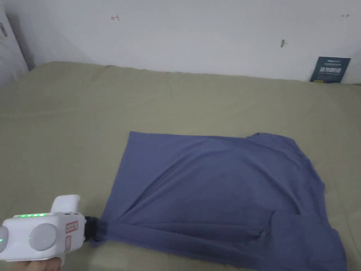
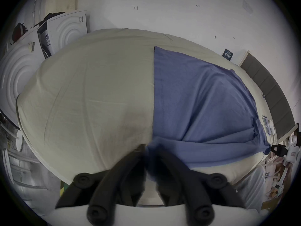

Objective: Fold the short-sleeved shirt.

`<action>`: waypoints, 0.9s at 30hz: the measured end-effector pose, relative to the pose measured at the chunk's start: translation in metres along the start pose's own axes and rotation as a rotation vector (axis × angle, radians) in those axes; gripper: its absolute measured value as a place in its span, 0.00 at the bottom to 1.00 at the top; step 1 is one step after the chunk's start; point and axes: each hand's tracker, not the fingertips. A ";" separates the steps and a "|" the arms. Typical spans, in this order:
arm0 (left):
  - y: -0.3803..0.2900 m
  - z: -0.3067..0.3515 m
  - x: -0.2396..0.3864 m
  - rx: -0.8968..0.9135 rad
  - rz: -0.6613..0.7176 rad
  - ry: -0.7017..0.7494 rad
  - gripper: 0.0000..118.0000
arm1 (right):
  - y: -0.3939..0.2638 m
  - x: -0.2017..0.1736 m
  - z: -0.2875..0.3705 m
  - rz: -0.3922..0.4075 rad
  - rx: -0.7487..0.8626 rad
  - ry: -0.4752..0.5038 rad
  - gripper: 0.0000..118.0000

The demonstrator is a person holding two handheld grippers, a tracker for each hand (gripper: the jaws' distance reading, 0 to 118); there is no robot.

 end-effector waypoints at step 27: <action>0.008 0.007 -0.012 -0.077 0.067 -0.030 0.08 | 0.006 -0.011 -0.027 0.119 -0.042 0.049 0.06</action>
